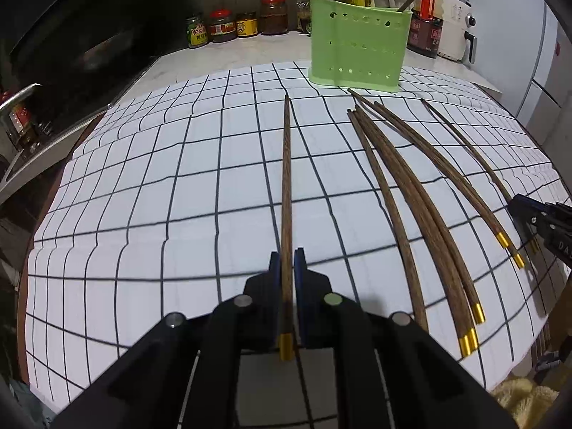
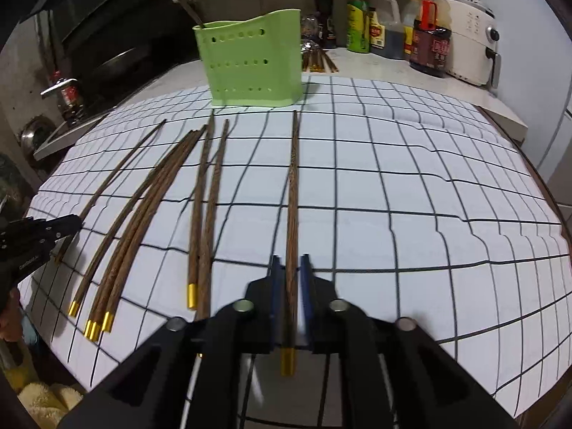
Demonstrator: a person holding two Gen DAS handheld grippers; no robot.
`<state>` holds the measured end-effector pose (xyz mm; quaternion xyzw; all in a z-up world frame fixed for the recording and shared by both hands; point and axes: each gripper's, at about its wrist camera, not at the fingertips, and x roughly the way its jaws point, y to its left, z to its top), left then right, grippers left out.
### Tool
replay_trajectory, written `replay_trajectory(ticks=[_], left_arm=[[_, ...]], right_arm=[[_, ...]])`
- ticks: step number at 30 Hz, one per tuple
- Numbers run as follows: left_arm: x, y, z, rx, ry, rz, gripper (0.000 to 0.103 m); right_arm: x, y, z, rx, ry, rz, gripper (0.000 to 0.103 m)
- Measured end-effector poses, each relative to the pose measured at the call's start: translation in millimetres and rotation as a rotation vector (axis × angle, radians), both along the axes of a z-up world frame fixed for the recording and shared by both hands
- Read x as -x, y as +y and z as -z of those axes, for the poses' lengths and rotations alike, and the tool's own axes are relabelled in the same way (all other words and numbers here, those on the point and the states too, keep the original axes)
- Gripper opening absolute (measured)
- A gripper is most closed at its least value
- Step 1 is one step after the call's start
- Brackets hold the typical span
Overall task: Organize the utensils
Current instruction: 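Lift the left tool's chopstick above the green holder while the right tool carries its own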
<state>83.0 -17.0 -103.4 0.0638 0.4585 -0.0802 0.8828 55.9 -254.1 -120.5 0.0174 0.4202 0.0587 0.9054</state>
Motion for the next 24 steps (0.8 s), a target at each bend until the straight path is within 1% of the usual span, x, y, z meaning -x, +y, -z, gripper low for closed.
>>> replay_trajectory(ticks=[2, 4, 9, 13, 15, 18, 20, 24], left_arm=[[7.0, 3.4, -1.0, 0.033, 0.005, 0.006, 0.015], [16.1, 6.9, -1.5, 0.049, 0.0, 0.011, 0.027], [39.2, 5.4, 1.2, 0.012, -0.014, 0.023, 0.028], [48.2, 4.6, 1.6, 0.014, -0.021, 0.033, 0.029], [49.1, 7.2, 1.4, 0.028, -0.019, 0.03, 0.029], [47.3, 9.4, 1.1, 0.052, -0.016, 0.022, 0.029], [46.6, 7.7, 1.6, 0.042, -0.02, 0.023, 0.029], [42.2, 1.6, 1.8, 0.008, -0.024, 0.021, 0.029]], right_arm=[[7.1, 1.7, 0.0, 0.006, -0.005, -0.017, 0.033], [16.3, 3.9, 0.0, 0.018, -0.013, -0.032, 0.033], [38.3, 9.8, 2.5, 0.066, -0.043, -0.033, 0.033], [49.0, 12.4, 3.2, 0.074, -0.059, -0.029, 0.032], [50.7, 10.9, 3.2, 0.071, -0.057, -0.026, 0.031], [52.2, 10.2, 3.3, 0.062, -0.054, -0.024, 0.026], [52.9, 10.7, 3.3, 0.062, -0.055, -0.024, 0.024], [53.4, 9.0, 4.1, 0.039, -0.063, -0.013, 0.024]])
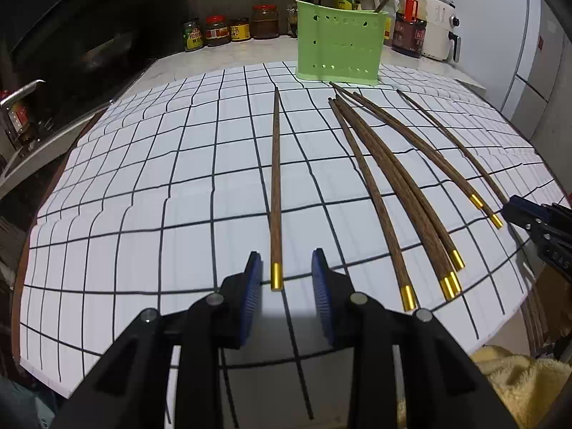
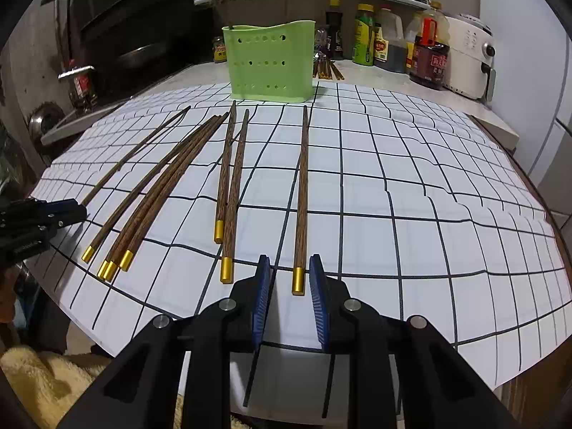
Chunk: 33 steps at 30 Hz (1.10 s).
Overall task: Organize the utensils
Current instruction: 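Lift the left tool's chopstick above the green holder while the right tool carries its own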
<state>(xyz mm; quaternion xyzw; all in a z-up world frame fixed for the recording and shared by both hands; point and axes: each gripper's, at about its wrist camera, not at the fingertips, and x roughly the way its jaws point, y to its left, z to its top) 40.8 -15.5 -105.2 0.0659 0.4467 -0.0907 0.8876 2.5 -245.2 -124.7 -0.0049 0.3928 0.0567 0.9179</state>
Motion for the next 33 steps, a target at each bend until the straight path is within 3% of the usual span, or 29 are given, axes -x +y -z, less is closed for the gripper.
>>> replay_trajectory(ticks=[8, 12, 17, 22, 33], left_arm=[[-2.0, -3.4, 0.3, -0.02, 0.0, -0.027, 0.027], [-2.0, -3.1, 0.4, -0.051, -0.016, -0.038, 0.008], [-3.7, 7.7, -4.5, -0.014, -0.019, -0.059, 0.007], [5.6, 15.3, -38.2, 0.019, -0.125, -0.051, 0.007], [16.2, 29.3, -130.1, 0.137, -0.405, -0.029, 0.007]], right_arm=[[4.0, -0.1, 2.2, -0.01, -0.027, 0.029, 0.023], [6.0, -7.1, 2.8, -0.03, -0.034, 0.058, 0.009], [4.8, -11.1, 1.1, -0.06, -0.034, 0.073, 0.007], [10.9, -16.4, -23.6, -0.078, -0.09, 0.064, 0.007], [22.2, -21.0, -114.9, -0.125, -0.331, 0.048, 0.007]])
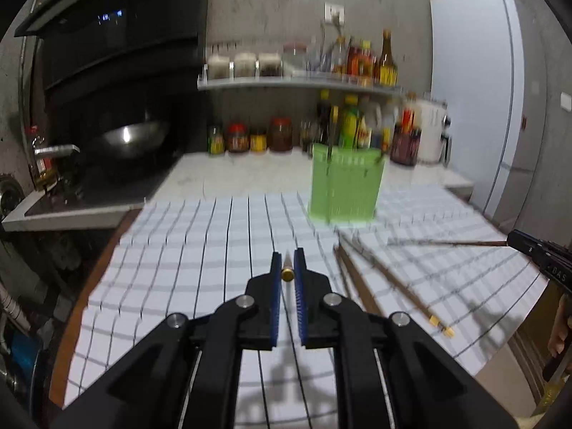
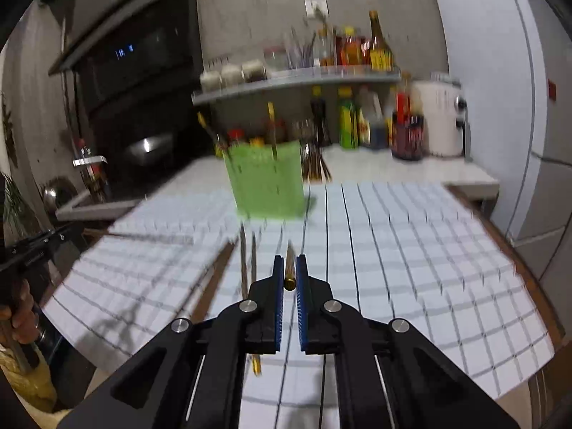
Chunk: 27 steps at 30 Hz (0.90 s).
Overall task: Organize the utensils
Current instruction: 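Lift the left tool's chopstick above the green holder while the right tool carries its own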
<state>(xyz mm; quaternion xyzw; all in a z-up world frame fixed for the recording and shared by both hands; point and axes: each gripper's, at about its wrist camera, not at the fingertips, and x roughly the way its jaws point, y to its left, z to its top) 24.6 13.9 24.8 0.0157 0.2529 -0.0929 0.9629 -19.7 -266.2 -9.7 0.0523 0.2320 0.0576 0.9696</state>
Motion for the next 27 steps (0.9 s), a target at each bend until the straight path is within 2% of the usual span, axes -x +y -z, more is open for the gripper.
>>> replay_trajectory(ticks=[5, 11, 20, 24, 27], left_arm=[[-2.7, 7.0, -36.3, 0.056, -0.102, 0.017, 0.007], [-10.5, 7.5, -61.5, 0.082, -0.155, 0.031, 0.007], [-31.2, 4.7, -61.1, 0.081, -0.138, 0.03, 0.007], [-36.7, 4.3, -56.7, 0.058, -0.139, 0.015, 0.007], [-35.0, 4.7, -55.0, 0.041, -0.135, 0.01, 0.007]], right_arm=[[-9.2, -1.8, -44.2, -0.004, -0.083, -0.01, 0.007], [-34.6, 2.5, -81.4, 0.031, -0.121, -0.017, 0.007], [-73.6, 14.8, -91.8, 0.063, -0.086, -0.044, 0.007], [-84.9, 19.2, -88.6, 0.079, -0.081, -0.041, 0.007], [-94.3, 20.7, -74.7, 0.078, -0.024, -0.066, 0.007]])
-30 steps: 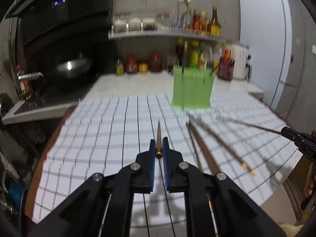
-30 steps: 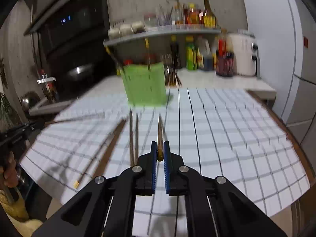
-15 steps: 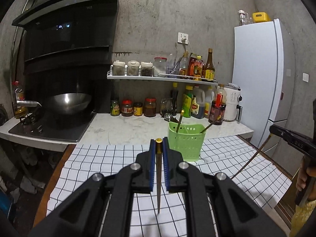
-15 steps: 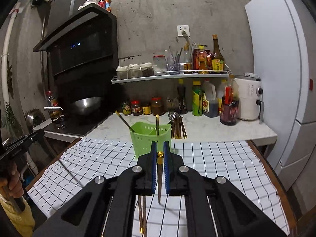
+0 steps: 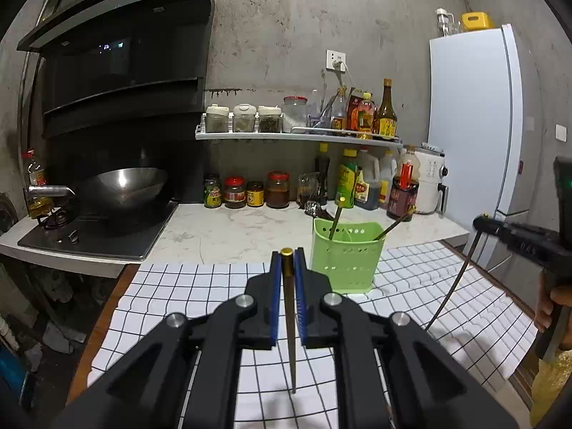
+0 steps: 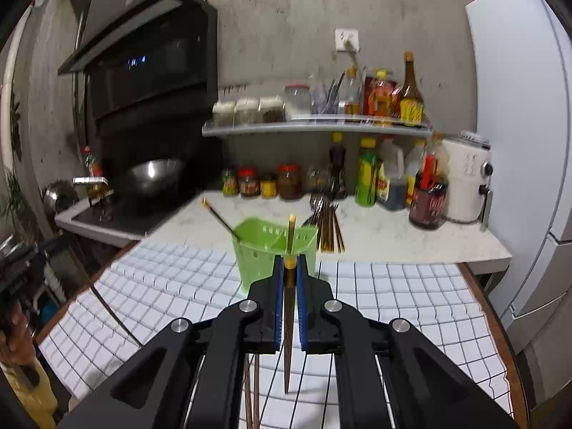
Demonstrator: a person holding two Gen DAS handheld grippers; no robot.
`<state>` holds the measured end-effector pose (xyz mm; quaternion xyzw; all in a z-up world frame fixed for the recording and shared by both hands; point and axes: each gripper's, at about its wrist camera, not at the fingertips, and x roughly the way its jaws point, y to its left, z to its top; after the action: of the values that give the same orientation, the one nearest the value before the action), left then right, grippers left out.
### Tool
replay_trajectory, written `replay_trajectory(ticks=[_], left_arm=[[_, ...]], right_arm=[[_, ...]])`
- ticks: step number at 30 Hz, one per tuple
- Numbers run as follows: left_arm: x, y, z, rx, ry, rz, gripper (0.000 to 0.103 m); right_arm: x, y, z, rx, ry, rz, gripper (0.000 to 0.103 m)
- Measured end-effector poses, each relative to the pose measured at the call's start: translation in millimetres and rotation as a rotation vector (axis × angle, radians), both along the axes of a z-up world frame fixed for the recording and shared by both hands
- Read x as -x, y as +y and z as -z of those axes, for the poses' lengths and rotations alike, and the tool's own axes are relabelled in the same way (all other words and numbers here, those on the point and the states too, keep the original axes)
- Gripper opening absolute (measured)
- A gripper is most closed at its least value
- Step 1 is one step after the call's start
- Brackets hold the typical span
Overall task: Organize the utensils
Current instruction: 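Lift the left tool's chopstick above the green holder while the right tool carries its own, then lower and open the left tool into the holder while the right tool releases its chopstick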
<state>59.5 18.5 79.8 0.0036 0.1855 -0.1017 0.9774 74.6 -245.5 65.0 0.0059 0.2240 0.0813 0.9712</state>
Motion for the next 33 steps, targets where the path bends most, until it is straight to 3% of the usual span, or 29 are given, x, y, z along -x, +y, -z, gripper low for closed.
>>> replay_trajectory(ticks=[7, 18, 22, 28, 33], left_arm=[[-7.3, -4.5, 17.5, -0.085, 0.107, -0.024, 0.007], [-17.3, -9.5, 50.9, -0.117, 0.266, -0.027, 0.008], [-11.3, -13.0, 51.9, -0.08, 0.241, -0.008, 0.006], [-16.8, -33.0, 43.2, -0.07, 0.125, 0.015, 0.006], [-48.7, -57.7, 4.6, -0.04, 0.02, 0.079, 0.006]], right_arm=[[-5.1, 9.2, 35.1, 0.033, 0.092, -0.021, 0.007], [4.5, 8.8, 47.5, 0.054, 0.128, -0.004, 0.007], [9.1, 6.6, 47.6, 0.055, 0.122, 0.001, 0.006], [1.5, 3.5, 43.5, 0.037, 0.096, 0.008, 0.006], [-30.0, 14.2, 18.7, 0.006, 0.031, -0.045, 0.006]])
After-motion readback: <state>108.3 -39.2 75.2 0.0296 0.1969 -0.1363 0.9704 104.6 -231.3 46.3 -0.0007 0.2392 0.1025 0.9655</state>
